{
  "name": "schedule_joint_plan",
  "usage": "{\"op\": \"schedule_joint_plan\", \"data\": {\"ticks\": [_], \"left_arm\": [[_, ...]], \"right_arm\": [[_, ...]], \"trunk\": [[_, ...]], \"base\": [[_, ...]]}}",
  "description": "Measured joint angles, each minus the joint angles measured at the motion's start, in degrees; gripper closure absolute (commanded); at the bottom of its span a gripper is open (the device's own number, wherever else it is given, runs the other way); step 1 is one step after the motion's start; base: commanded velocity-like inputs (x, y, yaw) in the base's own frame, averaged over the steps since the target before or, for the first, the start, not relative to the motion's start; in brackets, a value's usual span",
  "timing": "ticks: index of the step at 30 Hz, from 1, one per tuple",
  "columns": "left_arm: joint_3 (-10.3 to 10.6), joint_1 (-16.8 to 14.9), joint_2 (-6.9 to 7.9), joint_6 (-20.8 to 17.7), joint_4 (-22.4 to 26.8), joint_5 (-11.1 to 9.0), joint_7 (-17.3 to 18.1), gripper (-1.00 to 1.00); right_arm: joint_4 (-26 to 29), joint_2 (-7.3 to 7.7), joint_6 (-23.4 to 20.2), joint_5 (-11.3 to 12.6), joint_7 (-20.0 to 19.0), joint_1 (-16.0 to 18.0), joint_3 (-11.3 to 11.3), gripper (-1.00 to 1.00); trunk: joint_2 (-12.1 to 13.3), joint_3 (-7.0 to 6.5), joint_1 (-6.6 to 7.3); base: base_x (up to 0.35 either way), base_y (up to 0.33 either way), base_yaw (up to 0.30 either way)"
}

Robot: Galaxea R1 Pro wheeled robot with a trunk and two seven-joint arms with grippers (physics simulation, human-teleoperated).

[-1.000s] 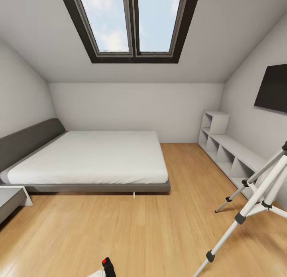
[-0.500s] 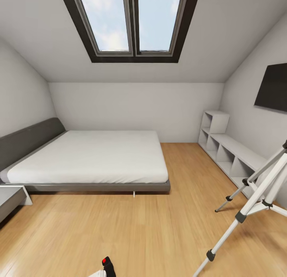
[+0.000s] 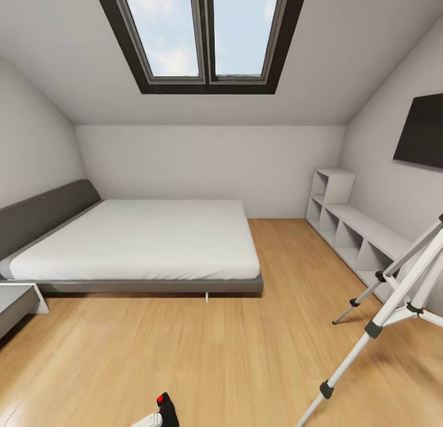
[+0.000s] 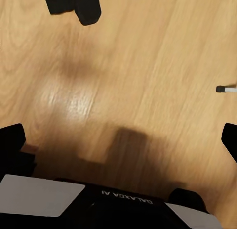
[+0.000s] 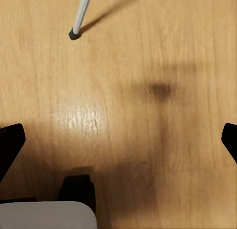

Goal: Attach the digital camera to the camera tripod in the bedroom.

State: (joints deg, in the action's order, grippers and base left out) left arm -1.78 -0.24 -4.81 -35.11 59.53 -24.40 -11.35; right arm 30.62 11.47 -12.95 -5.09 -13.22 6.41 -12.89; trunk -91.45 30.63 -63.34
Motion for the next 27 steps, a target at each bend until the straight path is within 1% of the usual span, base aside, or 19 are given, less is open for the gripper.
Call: {"op": "schedule_joint_plan", "data": {"ticks": [8,13,17,18,21,24,27], "left_arm": [[0.11,0.0,0.1,1.42,-2.76,-0.08,-0.06,-1.0],[0.09,0.0,0.1,1.34,-3.1,-0.02,-0.18,-1.0],[-0.01,0.0,0.1,1.02,-3.33,0.0,-1.66,-1.0],[-0.06,0.0,0.1,0.93,-3.15,-0.03,-3.03,-1.0],[-0.15,0.0,0.07,0.81,-2.5,-0.28,-5.61,-1.0],[-0.2,-0.05,-0.06,0.47,-1.25,-1.09,-8.31,-1.0],[-0.22,-0.4,-0.27,-0.79,0.54,-2.55,-11.0,-1.0]], "right_arm": [[-0.06,0.03,-0.19,0.0,-0.12,-0.02,-0.05,-1.0],[0.0,0.18,-0.25,-0.01,-0.36,-0.02,-0.16,-1.0],[0.09,0.79,-0.5,0.16,-1.38,0.01,-0.4,-1.0],[0.29,1.36,-1.15,0.28,-2.24,0.04,-0.78,-1.0],[0.66,2.53,-4.0,0.38,-3.45,0.03,-1.84,-1.0],[1.67,3.57,-8.95,0.41,-4.18,0.01,-3.0,-1.0],[4.82,3.88,-14.65,0.29,-4.63,-0.01,-3.52,-1.0]], "trunk": [[-3.21,1.44,-1.76],[-5.22,2.33,-2.86],[-6.82,3.05,-3.74],[-7.22,3.23,-3.95],[-8.42,3.77,-4.61],[-9.63,4.31,-5.27],[-10.83,4.85,-5.93]], "base": [[0.0,0.0,0.0],[0.0,0.0,0.0],[0.0,0.0,0.0],[0.0,0.0,0.0],[0.0,0.0,0.0],[0.0,0.0,0.0],[0.0,0.0,0.0]]}}
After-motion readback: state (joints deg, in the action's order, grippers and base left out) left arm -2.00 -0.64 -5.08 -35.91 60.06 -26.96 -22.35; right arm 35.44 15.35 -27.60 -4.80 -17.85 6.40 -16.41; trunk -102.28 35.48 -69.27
